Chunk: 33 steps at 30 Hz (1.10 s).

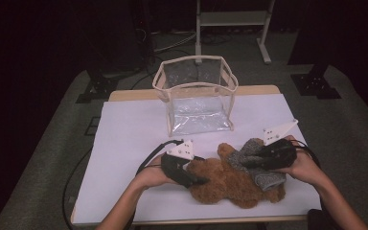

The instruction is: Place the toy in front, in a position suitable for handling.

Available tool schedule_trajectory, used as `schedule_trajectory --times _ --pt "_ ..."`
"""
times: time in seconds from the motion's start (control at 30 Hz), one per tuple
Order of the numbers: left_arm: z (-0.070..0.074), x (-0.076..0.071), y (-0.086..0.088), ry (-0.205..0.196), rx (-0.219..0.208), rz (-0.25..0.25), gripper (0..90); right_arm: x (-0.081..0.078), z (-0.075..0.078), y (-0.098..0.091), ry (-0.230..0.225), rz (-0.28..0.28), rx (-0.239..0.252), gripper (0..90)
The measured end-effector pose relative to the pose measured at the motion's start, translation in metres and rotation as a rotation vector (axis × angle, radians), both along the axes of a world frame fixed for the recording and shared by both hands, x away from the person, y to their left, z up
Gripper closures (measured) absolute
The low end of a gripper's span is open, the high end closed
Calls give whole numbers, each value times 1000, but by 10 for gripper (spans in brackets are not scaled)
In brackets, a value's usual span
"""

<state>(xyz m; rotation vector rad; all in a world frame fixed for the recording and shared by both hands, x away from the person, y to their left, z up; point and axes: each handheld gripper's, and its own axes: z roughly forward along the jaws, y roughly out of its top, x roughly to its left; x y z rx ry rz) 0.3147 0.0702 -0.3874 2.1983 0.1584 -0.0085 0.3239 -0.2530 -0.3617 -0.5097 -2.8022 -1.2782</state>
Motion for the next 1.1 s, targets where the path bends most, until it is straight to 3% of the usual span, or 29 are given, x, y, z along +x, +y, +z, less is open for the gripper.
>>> schedule_trajectory --times 0.13,0.23,0.27,0.37,0.4,0.63,0.77,0.83,0.97,1.1 --pt "-10 0 -6 34 -8 7 104 -6 -3 -2 -4 3 17 762" --pt "-14 -3 -13 38 -5 3 74 -9 -5 -3 -4 3 27 762" --pt "-14 -4 -14 30 1 -3 102 -10 -5 -4 -2 0 29 762" --pt "-10 -6 -10 -30 13 5 385 -11 -7 -7 -4 -6 53 761" --pt "-9 -6 -9 -44 24 5 426 -11 -8 -8 -4 -14 60 761" --pt "14 5 0 -153 105 32 496 -10 -4 0 -35 -55 96 758" --pt "21 15 19 -174 158 73 497 -4 -4 19 -62 -58 104 757" --pt "21 15 30 -178 163 100 499 -2 -5 32 -78 -47 102 757" --pt "16 5 48 -151 120 106 467 -4 -3 53 -120 -16 78 755" --pt "17 -1 50 -132 91 85 304 -12 -7 63 -120 49 63 758"
